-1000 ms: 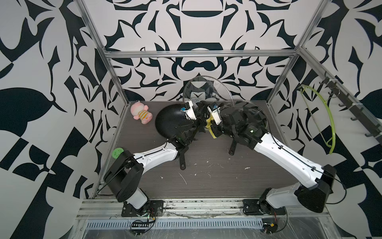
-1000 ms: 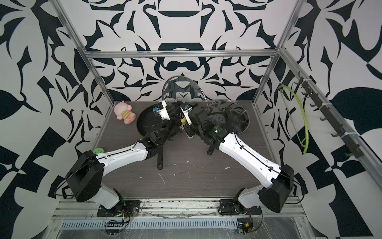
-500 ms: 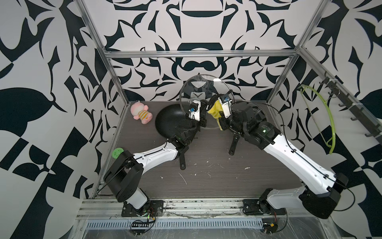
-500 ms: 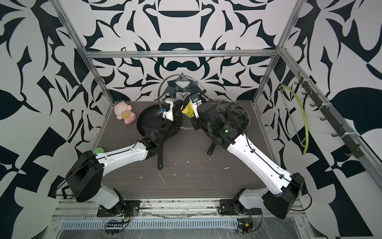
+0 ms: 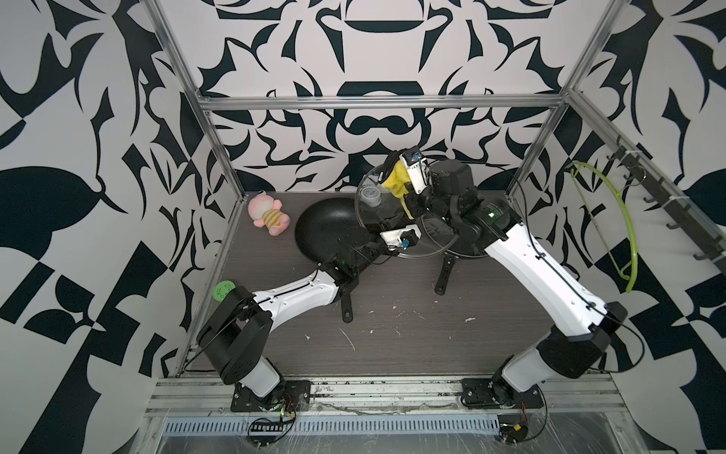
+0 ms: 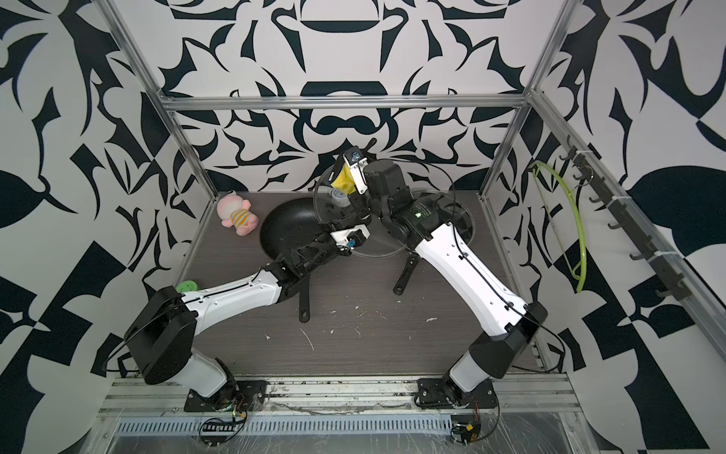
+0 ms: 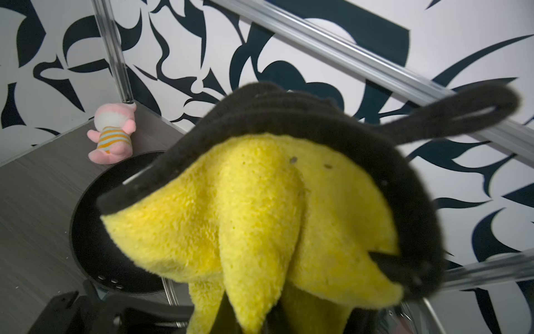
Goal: Wipe the pot lid with a cloth
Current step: Wipe the pot lid.
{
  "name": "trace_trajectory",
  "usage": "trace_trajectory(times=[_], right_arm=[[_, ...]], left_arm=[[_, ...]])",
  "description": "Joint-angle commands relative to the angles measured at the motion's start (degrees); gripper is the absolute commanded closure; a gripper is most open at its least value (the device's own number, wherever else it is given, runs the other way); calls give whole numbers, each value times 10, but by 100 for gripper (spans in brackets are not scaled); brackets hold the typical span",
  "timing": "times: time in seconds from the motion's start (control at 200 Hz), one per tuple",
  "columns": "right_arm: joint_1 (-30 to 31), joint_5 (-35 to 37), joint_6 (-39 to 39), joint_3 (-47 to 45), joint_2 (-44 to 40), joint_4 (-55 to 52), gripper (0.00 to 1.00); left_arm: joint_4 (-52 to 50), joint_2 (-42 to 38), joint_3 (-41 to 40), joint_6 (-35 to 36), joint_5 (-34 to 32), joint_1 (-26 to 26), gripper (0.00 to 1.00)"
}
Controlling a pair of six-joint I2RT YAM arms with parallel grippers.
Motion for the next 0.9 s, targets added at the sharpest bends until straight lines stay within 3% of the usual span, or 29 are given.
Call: trace_trajectory(times=[0.0, 0.13, 0.5, 0.75, 0.9], right_arm=[[7, -22, -6, 27, 8, -4, 100], [7, -10, -5, 24, 6, 7, 100], [-7, 66, 49, -91, -94, 56, 100], [-8, 18, 66, -189, -152, 49, 100], [-8, 9, 74, -242, -200, 88, 100]], left_arm=[[86, -50, 21, 65, 27, -1, 100], [100, -50, 9, 46, 9, -2, 100], [46, -80, 28, -267, -122, -1, 100], [-67, -107, 67, -475, -166, -1, 100], [-129, -112, 88, -531, -203, -1, 100]])
